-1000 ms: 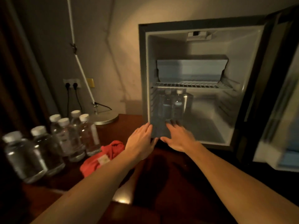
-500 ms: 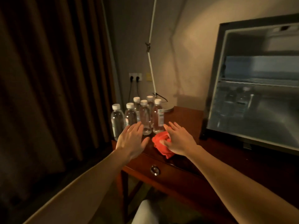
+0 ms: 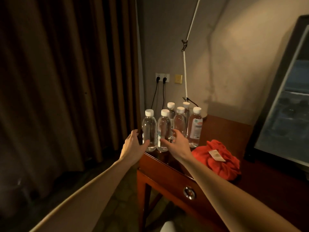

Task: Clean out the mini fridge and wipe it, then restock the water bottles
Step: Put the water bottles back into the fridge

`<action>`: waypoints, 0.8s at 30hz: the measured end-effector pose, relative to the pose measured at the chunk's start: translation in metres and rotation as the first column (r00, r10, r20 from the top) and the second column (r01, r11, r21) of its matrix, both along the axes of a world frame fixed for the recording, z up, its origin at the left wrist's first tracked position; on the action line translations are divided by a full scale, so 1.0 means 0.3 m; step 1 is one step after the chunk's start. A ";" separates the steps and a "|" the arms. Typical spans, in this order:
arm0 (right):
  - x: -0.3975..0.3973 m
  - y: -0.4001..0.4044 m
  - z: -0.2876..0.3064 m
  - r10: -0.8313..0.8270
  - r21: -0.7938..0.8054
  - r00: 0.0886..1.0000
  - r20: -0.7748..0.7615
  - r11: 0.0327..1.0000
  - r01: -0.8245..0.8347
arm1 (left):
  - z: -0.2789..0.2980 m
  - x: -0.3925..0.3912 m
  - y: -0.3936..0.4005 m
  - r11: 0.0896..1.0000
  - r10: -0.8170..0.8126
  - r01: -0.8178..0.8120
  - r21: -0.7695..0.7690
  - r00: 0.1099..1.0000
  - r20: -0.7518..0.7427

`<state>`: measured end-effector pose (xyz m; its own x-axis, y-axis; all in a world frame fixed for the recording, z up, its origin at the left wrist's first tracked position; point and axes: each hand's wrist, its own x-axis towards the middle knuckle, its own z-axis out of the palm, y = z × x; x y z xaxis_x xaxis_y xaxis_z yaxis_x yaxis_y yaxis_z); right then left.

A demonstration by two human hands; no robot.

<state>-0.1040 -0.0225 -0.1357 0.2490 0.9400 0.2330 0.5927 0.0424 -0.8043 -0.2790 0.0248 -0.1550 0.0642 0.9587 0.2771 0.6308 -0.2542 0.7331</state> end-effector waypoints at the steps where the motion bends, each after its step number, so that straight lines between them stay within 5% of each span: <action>1: -0.010 0.031 -0.010 -0.018 0.005 0.998 -0.052 1.000 0.019 | -0.005 0.007 0.025 1.000 -0.007 0.008 -0.011 0.999 0.038; 14: -0.033 0.187 -0.110 -0.190 0.114 0.978 -0.081 0.973 0.199 | -0.047 0.068 0.161 0.997 -0.082 0.081 0.007 0.987 0.141; 24: 0.052 0.025 -0.085 -0.184 0.190 0.983 -0.002 0.965 0.181 | -0.002 0.078 0.005 0.982 -0.168 0.155 0.108 0.978 0.123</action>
